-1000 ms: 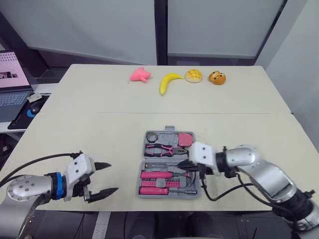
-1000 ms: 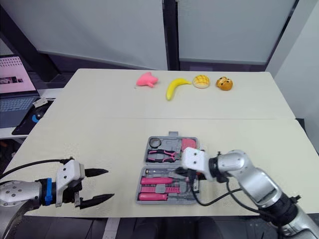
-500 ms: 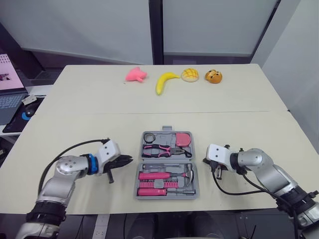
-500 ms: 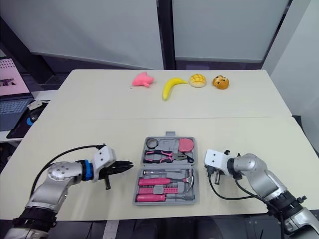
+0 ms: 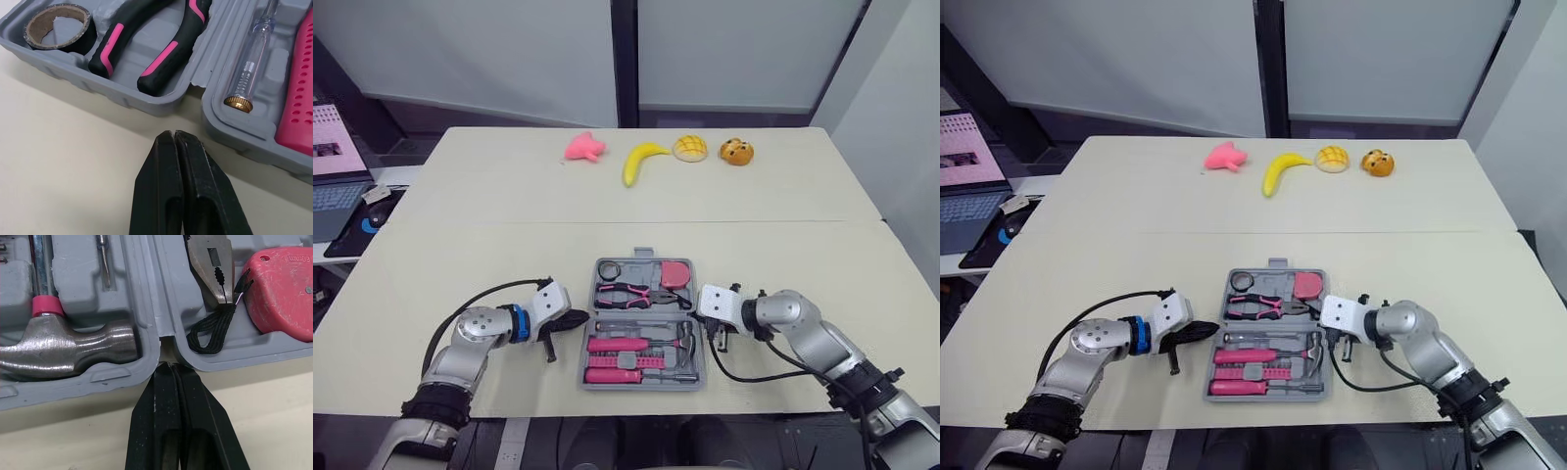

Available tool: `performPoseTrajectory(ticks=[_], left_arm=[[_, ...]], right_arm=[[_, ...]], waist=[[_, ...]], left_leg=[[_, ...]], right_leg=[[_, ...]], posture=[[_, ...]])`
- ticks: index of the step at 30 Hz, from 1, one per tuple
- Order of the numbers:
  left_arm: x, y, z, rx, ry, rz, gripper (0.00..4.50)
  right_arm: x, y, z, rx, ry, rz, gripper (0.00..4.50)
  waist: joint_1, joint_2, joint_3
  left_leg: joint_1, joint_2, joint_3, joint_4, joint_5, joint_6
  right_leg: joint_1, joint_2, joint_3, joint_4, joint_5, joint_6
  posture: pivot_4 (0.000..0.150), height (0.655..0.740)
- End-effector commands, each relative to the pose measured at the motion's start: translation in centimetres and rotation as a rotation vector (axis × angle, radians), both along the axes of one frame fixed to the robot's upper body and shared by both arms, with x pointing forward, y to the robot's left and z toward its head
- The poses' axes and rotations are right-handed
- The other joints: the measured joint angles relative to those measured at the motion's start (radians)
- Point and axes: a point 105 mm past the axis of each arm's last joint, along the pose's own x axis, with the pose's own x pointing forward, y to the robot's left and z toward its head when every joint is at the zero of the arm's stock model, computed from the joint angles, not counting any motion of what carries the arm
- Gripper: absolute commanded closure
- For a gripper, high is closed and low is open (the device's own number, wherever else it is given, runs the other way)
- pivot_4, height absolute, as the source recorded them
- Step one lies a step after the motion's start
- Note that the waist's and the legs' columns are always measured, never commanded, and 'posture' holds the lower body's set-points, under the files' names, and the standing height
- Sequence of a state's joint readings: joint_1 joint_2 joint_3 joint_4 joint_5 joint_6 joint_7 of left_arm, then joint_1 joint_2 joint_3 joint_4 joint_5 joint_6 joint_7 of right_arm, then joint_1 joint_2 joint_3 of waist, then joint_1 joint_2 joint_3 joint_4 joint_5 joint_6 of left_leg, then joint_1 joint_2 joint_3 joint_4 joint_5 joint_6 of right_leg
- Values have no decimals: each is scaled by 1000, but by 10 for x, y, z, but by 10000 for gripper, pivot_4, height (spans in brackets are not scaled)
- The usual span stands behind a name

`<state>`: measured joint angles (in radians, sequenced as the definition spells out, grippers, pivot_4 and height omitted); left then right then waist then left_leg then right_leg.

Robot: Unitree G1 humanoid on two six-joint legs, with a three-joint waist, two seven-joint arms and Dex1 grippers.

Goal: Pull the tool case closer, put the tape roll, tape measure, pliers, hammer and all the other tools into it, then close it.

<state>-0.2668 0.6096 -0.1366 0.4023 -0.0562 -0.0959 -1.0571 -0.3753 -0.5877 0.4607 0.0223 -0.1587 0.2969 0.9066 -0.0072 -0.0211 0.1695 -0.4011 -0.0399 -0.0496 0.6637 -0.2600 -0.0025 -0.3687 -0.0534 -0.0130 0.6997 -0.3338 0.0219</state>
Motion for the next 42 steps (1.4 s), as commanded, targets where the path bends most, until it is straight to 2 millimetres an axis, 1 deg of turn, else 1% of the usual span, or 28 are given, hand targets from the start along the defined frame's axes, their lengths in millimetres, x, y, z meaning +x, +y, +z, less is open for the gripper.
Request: performPoseTrajectory(ticks=[1, 4, 8, 12, 16, 23, 29, 42], left_arm=[[-1, -12, 0, -7, -5, -40, 44500], [-1, -17, 2, -9, -18, -66, 44500], [-7, -25, 4, -18, 2, -114, 44500], [-20, -25, 3, -11, 33, -146, 44500], [-33, -26, -2, 0, 64, -169, 44500], [-43, -25, -8, 18, 88, -174, 44500], [-53, -24, -12, 30, 114, -188, 44500], [-56, -24, -11, 29, 112, -169, 44500]], right_arm=[[1, 12, 11, 28, -36, 49, 45000], [0, 15, 12, 33, -37, 62, 45000], [-4, 18, 14, 39, -21, 86, 45000], [-12, 13, 12, 27, 6, 104, 45000], [-23, 9, 10, 13, 43, 118, 45000], [-41, 7, 5, -13, 120, 156, 45000], [-45, 6, 3, -24, 138, 160, 45000], [-50, 8, 0, -27, 157, 166, 45000]], waist=[[0, 0, 0], [-1, 0, 0], [0, 0, 0], [-1, 0, 0], [0, 0, 0], [1, 0, 0], [1, 0, 0], [1, 0, 0]], left_leg=[[0, 0, 0, 0, 0, 0], [0, 0, 0, 0, 0, 0], [0, 0, 0, 0, 0, 0], [0, 0, 0, 0, 0, 0], [0, 0, 0, -1, 0, 0], [0, 0, 0, -1, 0, 0], [0, 0, 0, -1, 0, 0], [0, 0, 0, -1, 0, 0]], right_leg=[[0, 0, 0, 0, 0, 0], [0, 0, 0, 0, 0, 0], [0, 0, 0, 0, 0, 0], [0, 0, 1, 0, 0, 0], [0, 0, 1, -1, 0, 0], [0, 0, 0, -1, 0, 0], [0, 0, 0, -1, 0, 0], [1, 0, 0, -1, 0, 0]], posture=[[1500, 7193], [1500, 7193], [1500, 7193], [1500, 7193], [1500, 7193], [1500, 7193], [1500, 7193], [1500, 7193]])
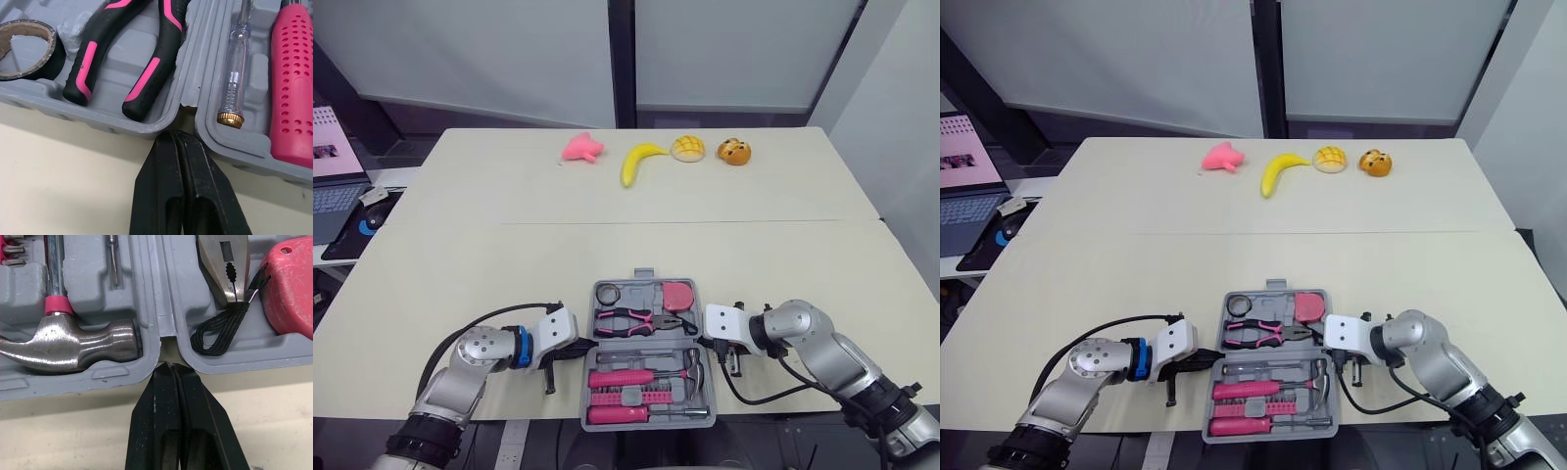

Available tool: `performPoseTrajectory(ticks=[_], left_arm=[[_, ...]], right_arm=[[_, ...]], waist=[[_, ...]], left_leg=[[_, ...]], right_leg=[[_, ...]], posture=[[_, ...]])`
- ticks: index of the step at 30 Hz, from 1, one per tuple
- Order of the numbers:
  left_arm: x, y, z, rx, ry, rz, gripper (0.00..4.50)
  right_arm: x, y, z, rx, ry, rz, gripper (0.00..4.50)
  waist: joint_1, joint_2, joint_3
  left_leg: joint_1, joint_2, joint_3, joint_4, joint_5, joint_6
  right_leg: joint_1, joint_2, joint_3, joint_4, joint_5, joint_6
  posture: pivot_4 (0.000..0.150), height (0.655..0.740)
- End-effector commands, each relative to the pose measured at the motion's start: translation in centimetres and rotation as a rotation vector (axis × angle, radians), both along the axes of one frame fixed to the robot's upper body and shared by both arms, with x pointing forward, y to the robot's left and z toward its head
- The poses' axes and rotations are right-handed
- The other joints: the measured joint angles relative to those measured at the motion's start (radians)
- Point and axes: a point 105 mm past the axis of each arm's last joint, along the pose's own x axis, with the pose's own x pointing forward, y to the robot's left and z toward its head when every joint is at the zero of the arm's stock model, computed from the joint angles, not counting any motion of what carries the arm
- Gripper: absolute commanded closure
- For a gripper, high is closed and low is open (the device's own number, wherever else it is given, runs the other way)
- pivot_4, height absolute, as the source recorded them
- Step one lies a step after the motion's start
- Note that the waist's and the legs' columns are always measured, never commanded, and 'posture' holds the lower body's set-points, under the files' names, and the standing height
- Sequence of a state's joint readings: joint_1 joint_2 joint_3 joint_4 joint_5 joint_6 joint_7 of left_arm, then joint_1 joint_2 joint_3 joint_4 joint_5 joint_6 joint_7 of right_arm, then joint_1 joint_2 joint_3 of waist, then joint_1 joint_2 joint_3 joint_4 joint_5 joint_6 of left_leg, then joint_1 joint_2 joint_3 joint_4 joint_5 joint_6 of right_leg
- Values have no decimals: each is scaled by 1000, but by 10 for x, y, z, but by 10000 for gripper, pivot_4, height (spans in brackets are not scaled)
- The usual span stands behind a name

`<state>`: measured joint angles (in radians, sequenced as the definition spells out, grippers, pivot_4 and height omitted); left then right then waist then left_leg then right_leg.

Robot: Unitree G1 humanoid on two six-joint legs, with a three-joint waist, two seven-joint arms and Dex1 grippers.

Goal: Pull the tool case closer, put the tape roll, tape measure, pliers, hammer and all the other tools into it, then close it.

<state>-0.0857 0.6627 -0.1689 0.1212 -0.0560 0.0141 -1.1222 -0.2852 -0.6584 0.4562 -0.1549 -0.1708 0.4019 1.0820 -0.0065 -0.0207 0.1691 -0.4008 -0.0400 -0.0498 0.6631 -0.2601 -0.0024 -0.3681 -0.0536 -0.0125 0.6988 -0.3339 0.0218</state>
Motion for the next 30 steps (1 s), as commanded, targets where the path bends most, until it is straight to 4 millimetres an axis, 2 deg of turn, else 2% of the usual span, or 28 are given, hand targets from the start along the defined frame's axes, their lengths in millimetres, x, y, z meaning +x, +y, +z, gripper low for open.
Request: performPoseTrajectory(ticks=[1, 14, 30], left_arm=[[-8, -9, -3, -11, 15, -37, 44500], [7, -15, 2, -22, -37, -12, 44500], [17, -14, 3, -14, -65, 4, 44500]], right_arm=[[-12, 15, 4, 41, 11, 67, 45000], [8, 14, 10, 45, -59, 18, 45000], [11, 16, 11, 51, -69, 11, 45000]], waist=[[0, 0, 0], [1, 0, 0], [3, 0, -1]], left_leg=[[0, 0, 0, 0, 0, 0], [1, 0, 0, 0, 0, 0], [1, 0, -1, 0, 0, 0]], right_leg=[[0, 0, 0, 0, 0, 0], [1, 0, 0, 1, 0, 0], [1, 0, 0, 1, 0, 1]], posture=[[1500, 7193], [1500, 7193], [1500, 7193]])
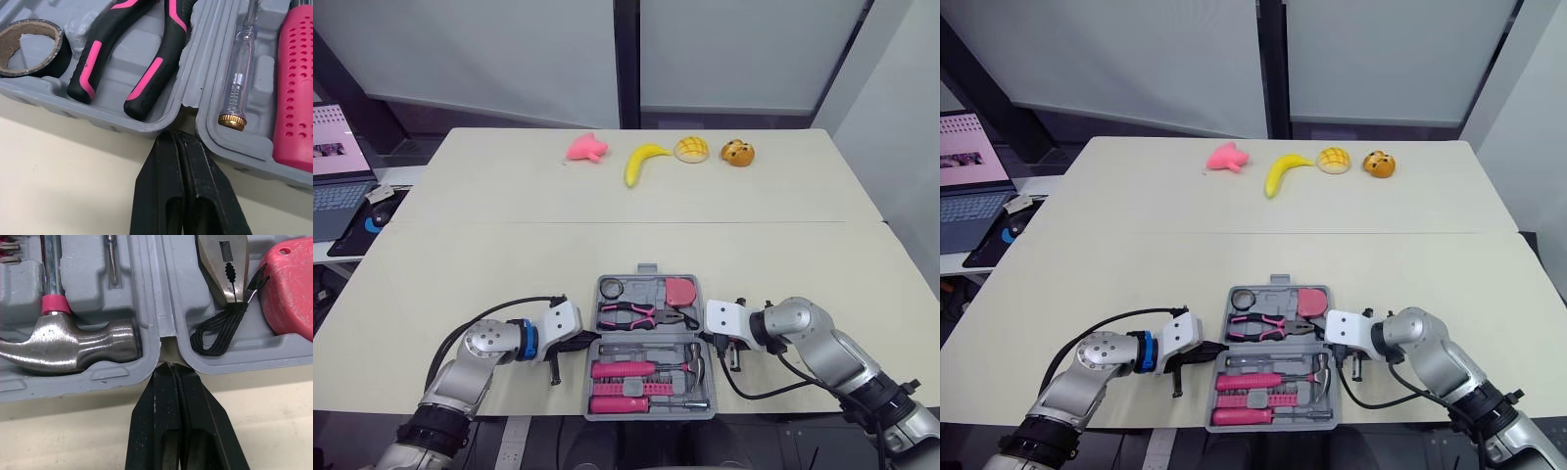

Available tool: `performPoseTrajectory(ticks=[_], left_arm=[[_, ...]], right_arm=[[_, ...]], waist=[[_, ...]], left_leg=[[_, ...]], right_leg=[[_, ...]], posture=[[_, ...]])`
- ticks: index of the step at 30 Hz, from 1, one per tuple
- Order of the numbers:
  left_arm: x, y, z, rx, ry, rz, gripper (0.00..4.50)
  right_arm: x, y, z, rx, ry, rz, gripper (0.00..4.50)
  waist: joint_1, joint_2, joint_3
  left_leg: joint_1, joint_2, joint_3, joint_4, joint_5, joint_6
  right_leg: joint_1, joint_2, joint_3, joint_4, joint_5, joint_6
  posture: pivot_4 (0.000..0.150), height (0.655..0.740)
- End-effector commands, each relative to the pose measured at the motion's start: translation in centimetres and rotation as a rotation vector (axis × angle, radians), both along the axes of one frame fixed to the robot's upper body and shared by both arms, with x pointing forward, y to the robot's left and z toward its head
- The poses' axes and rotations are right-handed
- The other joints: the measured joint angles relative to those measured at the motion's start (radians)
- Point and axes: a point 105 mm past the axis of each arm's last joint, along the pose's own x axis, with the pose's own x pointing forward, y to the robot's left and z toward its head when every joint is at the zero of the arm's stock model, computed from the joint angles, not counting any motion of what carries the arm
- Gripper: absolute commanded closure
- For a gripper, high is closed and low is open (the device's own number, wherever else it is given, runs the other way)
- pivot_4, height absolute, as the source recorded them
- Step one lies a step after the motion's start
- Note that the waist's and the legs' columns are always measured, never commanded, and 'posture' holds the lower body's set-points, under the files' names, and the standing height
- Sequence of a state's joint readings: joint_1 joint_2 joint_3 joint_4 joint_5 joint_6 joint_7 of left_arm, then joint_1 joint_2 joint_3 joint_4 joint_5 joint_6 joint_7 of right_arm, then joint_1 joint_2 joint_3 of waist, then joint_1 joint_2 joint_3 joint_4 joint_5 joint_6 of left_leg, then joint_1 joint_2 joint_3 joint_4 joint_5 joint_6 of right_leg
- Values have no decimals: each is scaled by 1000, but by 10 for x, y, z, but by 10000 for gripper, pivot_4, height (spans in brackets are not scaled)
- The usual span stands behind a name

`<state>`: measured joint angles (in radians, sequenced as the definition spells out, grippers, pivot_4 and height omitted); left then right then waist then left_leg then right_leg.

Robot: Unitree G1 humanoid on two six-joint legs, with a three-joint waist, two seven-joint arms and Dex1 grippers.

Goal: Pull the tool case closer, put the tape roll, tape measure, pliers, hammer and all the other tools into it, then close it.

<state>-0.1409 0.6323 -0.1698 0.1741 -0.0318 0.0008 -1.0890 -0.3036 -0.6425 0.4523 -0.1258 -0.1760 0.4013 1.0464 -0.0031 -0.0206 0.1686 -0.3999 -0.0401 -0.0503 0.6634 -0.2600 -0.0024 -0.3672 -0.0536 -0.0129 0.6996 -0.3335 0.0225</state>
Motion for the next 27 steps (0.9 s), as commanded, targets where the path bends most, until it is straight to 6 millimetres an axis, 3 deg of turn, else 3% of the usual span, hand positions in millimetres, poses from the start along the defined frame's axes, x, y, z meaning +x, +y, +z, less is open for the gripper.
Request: performPoseTrajectory(ticks=[1, 19, 27], left_arm=[[2, -11, 0, -13, -23, -25, 44500], [4, -8, -2, 1, -25, -17, 44500], [8, 12, 2, 22, -46, 37, 44500]], right_arm=[[2, 15, 10, 44, -41, 46, 45000], [4, 12, 10, 37, -42, 37, 45000], [10, -13, 17, 16, -33, -65, 45000]], waist=[[0, 0, 0], [0, 0, 0], [0, 0, 0]], left_leg=[[0, 0, 0, 0, 0, 0], [0, 0, 0, 0, 0, 0], [0, 0, 0, 0, 0, 0]], right_leg=[[0, 0, 0, 0, 0, 0], [0, 0, 0, 0, 0, 0], [0, 0, 0, 0, 0, 0]], posture=[[1500, 7193], [1500, 7193], [1500, 7193]])
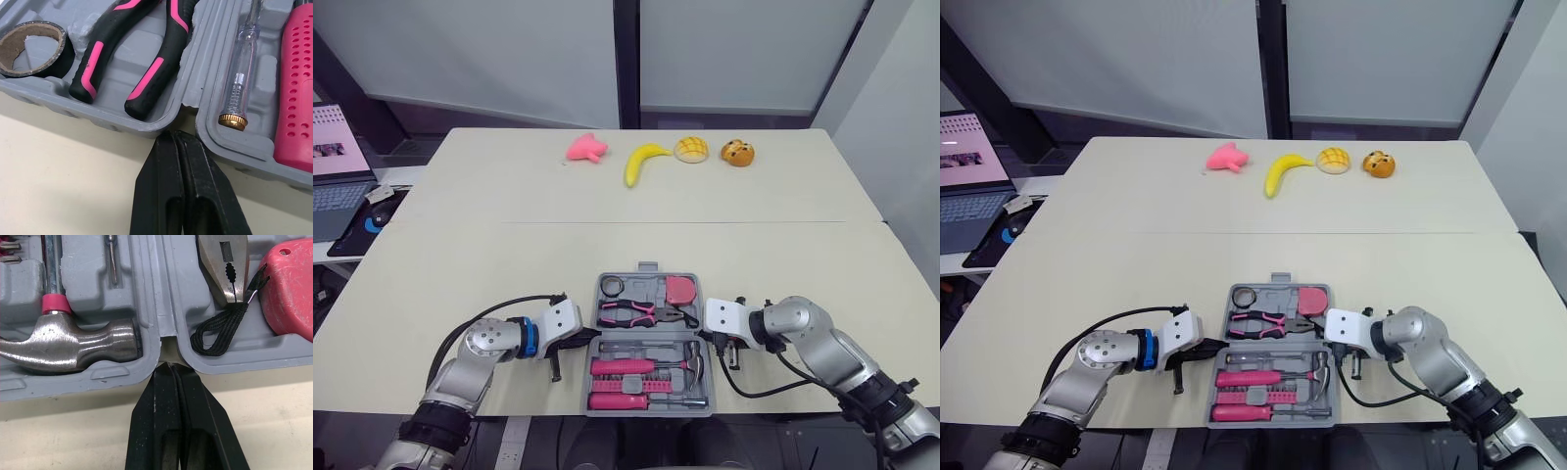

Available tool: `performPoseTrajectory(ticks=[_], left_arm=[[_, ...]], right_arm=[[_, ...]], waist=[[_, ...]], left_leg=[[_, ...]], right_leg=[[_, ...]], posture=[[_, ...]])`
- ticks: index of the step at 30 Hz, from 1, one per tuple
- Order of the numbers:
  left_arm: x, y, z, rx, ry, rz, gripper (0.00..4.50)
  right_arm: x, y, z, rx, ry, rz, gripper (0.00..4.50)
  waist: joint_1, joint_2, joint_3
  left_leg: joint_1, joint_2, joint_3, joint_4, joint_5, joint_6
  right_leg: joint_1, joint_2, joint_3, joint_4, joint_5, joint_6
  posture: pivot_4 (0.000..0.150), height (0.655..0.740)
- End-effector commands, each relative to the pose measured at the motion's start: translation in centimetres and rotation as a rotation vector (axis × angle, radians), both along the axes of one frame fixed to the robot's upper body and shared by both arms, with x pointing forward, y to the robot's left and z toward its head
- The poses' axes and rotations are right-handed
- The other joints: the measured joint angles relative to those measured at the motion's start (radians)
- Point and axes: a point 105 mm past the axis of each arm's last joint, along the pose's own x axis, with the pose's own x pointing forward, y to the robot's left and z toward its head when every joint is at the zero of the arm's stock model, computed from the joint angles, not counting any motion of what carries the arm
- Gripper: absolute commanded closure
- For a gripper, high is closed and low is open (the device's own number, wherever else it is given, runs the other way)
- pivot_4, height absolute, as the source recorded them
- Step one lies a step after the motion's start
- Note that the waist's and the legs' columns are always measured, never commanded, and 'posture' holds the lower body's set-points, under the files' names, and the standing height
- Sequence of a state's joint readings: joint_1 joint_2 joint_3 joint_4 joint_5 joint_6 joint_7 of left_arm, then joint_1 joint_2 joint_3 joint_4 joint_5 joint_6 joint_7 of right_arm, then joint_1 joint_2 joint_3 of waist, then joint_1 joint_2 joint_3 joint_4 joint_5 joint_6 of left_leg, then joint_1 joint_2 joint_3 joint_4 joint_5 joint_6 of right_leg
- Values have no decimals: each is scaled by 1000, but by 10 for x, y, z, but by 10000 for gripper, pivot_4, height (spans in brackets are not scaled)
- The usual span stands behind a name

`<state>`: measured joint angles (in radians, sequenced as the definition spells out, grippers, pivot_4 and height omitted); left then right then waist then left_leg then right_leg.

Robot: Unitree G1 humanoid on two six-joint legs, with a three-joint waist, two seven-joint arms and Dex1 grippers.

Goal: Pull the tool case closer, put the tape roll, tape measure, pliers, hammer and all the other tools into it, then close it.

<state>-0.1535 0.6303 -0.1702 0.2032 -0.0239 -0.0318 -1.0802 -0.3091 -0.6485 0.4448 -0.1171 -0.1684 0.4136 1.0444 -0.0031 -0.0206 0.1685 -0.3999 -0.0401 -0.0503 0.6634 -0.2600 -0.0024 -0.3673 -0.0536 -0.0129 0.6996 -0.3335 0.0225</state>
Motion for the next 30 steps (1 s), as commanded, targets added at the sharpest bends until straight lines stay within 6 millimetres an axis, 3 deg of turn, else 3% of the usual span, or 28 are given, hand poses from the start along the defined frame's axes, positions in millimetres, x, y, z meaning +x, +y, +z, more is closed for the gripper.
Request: performPoseTrajectory(ticks=[1, 7, 10, 15, 18, 22, 24, 30], left_arm=[[7, 15, 4, 20, -35, 49, 44500], [12, 47, 20, 40, -85, 124, 44500], [3, 55, 32, 1, -71, 109, 44500], [-59, 18, 51, -100, 67, -132, 44500], [-79, -2, 58, -128, 95, -198, 44500], [-84, -30, 60, -163, 83, -231, 44500], [-82, -45, 49, -124, 57, -269, 44500], [-73, -62, 27, -51, 47, -292, 44500]], right_arm=[[7, -15, 17, 11, -37, -55, 45000], [9, -49, 25, -19, -96, -145, 45000], [4, -57, 30, 21, -109, -175, 45000], [-12, -52, 36, 121, -110, -197, 45000], [-21, -45, 37, 175, -90, -195, 45000], [-27, -42, 34, 186, -58, -216, 45000], [-28, -41, 31, 173, -44, -224, 45000], [-25, -40, 32, 167, -41, -233, 45000]], waist=[[1, 0, 0], [-2, 0, 0], [-5, 0, 0], [-5, 0, 0], [-1, 0, 1], [7, 2, 0], [8, 2, 0], [1, 2, 0]], left_leg=[[0, 0, 0, 0, 0, 0], [-1, 0, 0, -1, 0, 0], [-1, 0, 0, -1, 0, 0], [-2, 0, 1, -1, 0, 0], [-2, 0, 0, -1, 0, 0], [0, 1, -1, -1, 0, 0], [1, 0, -1, -1, 0, 0], [0, 0, -1, -1, 0, 0]], right_leg=[[0, 0, 0, 0, 0, 0], [-1, 0, 0, 0, 0, 0], [-1, 0, 0, 0, 0, 0], [-1, -1, 2, -3, 0, 0], [-1, -1, 2, -3, 0, 0], [2, -1, 0, -2, 0, 0], [4, 0, 0, -2, 0, 0], [3, 1, 0, -3, 0, 0]], posture=[[1500, 7193], [1500, 7193], [1500, 7193], [1500, 7193], [1500, 7193], [1500, 7193], [1500, 7193], [1500, 7193]])
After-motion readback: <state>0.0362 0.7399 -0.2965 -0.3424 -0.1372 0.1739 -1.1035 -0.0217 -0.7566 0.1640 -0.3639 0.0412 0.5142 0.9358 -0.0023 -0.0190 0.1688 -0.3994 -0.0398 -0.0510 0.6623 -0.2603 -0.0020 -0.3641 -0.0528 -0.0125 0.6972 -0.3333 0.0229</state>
